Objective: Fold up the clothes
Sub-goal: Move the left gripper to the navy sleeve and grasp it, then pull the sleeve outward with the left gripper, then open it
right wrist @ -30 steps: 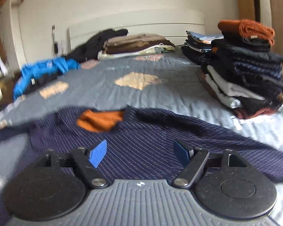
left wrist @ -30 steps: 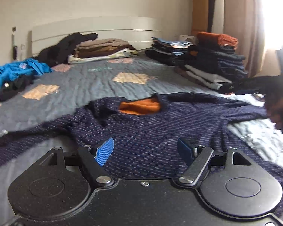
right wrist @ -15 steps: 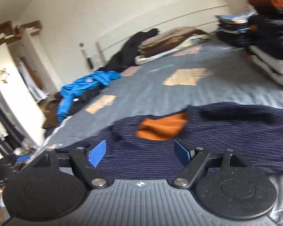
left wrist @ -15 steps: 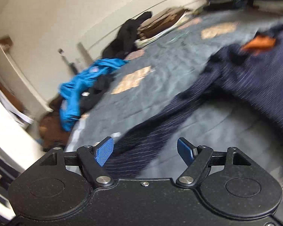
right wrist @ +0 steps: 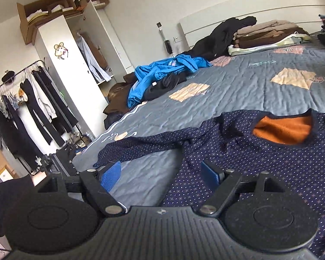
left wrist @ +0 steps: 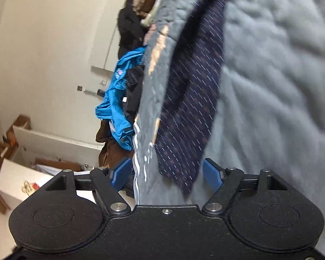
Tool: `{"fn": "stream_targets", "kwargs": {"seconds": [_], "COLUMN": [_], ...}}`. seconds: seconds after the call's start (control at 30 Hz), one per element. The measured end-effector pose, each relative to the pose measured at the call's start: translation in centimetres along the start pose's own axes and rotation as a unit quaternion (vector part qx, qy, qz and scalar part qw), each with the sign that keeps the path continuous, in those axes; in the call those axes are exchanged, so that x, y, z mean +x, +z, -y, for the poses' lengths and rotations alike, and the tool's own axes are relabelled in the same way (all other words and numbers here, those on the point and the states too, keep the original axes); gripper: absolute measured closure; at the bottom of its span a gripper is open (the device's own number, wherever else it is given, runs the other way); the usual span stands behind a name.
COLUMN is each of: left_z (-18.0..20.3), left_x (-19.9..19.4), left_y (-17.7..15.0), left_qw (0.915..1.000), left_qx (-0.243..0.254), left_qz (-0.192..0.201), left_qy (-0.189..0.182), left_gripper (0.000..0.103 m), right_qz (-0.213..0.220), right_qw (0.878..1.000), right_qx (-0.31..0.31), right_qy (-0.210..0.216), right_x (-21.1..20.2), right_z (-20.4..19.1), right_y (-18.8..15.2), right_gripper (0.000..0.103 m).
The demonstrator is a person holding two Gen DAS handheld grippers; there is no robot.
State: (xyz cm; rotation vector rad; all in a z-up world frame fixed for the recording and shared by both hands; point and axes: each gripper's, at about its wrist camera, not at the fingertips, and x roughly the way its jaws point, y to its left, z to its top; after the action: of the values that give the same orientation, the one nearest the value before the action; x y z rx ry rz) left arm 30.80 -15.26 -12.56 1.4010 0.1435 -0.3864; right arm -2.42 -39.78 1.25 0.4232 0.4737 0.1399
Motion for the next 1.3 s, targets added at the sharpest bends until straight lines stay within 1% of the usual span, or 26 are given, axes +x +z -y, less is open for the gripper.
{"fn": "stream_targets", "kwargs": {"seconds": [0.13,0.2,0.33,0.37,0.4,0.43,0.5,0.6,0.63,0.67,0.77,0.93,1.03,1.17,1.3], "left_z": [0.0,0.0,0.2,0.3,0.7,1.0,1.4,1.6,1.7,1.7,1.4,0.2,-0.1,-1.2,-3.3], "left_x": [1.0,1.5,2.6,2.8,2.9,3.0,3.3,3.6,3.7,3.8,3.8,2.9,2.0,0.6,0.6], "left_y": [-0.3,-0.1,0.4,0.6,0.7,0.7,0.9,1.1,1.1,1.1,1.1,0.2,-0.5,-1.7,-3.4], "left_qw": [0.9998,0.9998,0.9999,0.9999,1.0,1.0,0.9999,0.9999,0.9999,0.9998,0.9998,0.9995,0.9994,0.9995,0.9993], "left_qx": [-0.018,-0.016,-0.01,-0.007,-0.002,0.003,0.009,0.012,0.014,0.014,0.012,0.004,0.009,0.005,0.008], "left_qz": [-0.005,-0.003,-0.006,-0.008,-0.008,-0.008,-0.007,-0.007,-0.008,-0.008,-0.01,-0.014,-0.013,-0.015,-0.034], "left_qy": [0.001,0.005,0.005,0.002,0.002,0.002,0.005,0.003,-0.002,-0.006,-0.015,-0.028,-0.03,-0.026,-0.009], "left_gripper": [0.038,0.043,0.057,0.062,0.063,0.067,0.071,0.081,0.09,0.093,0.096,0.097,0.097,0.097,0.097], "right_qz": [0.0,0.002,-0.003,-0.005,-0.007,-0.008,-0.01,-0.012,-0.013,-0.015,-0.022,-0.033,-0.041,-0.046,-0.045], "right_qw": [1.0,1.0,1.0,1.0,1.0,1.0,1.0,1.0,1.0,1.0,0.999,0.999,0.998,0.998,0.998], "right_qx": [0.006,0.017,0.027,0.023,0.014,0.005,-0.004,-0.009,-0.013,-0.017,-0.027,-0.036,-0.041,-0.042,-0.044], "right_qy": [0.002,0.006,0.009,0.006,0.0,-0.004,0.001,0.015,0.016,0.017,0.011,0.001,-0.003,-0.004,-0.002], "right_x": [-0.3,-0.2,0.1,0.1,0.2,0.3,0.5,0.5,0.4,0.5,0.5,0.8,0.9,1.0,0.9], "right_z": [0.0,0.3,0.3,0.1,-0.2,-0.5,-1.1,-1.9,-2.2,-2.5,-3.3,-4.3,-4.7,-5.1,-5.4], "right_y": [-0.1,0.0,-0.2,-0.2,-0.3,-0.3,-0.4,-0.3,-0.3,-0.4,-0.5,-0.6,-0.8,-0.8,-0.8], "right_gripper": [0.023,0.022,0.021,0.021,0.021,0.021,0.021,0.021,0.021,0.021,0.02,0.019,0.019,0.019,0.018]}}
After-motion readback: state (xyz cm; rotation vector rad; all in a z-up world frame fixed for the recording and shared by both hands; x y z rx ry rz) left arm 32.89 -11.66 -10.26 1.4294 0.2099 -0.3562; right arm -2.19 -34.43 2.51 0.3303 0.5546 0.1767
